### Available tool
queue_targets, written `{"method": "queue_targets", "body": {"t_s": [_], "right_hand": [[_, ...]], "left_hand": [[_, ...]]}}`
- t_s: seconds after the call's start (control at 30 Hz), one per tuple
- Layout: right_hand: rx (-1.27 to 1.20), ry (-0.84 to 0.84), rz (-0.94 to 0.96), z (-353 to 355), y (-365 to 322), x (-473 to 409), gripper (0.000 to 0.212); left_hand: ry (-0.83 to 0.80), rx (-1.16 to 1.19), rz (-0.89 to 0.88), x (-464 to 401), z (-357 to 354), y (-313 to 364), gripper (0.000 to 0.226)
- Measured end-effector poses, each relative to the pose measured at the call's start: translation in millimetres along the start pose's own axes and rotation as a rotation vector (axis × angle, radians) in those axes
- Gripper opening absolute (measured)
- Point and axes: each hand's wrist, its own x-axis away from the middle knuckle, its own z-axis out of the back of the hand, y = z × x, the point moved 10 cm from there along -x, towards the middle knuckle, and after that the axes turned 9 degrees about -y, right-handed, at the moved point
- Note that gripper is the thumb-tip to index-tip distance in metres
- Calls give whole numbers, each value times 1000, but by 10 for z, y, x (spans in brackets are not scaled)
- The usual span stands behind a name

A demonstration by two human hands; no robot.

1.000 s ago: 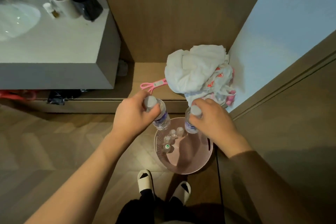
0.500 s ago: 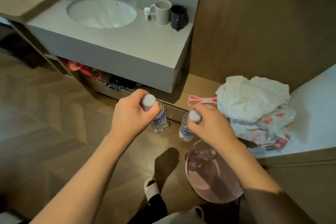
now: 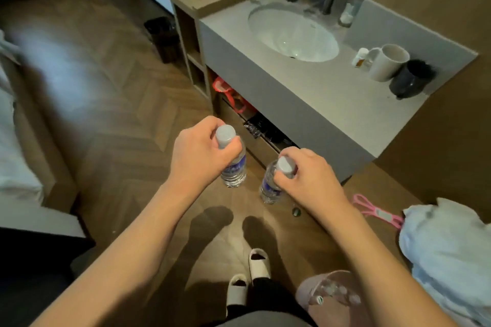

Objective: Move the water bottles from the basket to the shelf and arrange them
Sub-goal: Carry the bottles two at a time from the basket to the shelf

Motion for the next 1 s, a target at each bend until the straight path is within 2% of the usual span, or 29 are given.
{"method": "queue_targets", "body": {"t_s": [0.33,0.5,0.63,0.7,0.77,0.87,1.0], "right_hand": [[-24,-148,255,-218,-804,-1491,25],[-9,-202,344,-249,-1277,-2193,20],[11,-201,423,-295,-1681,-2699,20],[0,-206,453,-343,-1877,-2959,20],[-26,-218,454,-404,-2074,-3239,21],[-29,-254,452,-553,-2423,-3687,23],[-3,-265,454,-672,-2949,-4314,20]], "left_hand": [[186,-122,165,-708,743,-647,20],[267,-72,255,-1091,1095,-943,20],[388,-127,214,-1408,1463,-1162,30],[402,-150,242,-1578,1609,-1342,35],[406,-137,280,-1763,1752,-1597,30],[423,-141,281,-2095,2017,-1990,23],[412,-121,273,-2632,2465,-2461,26]]}}
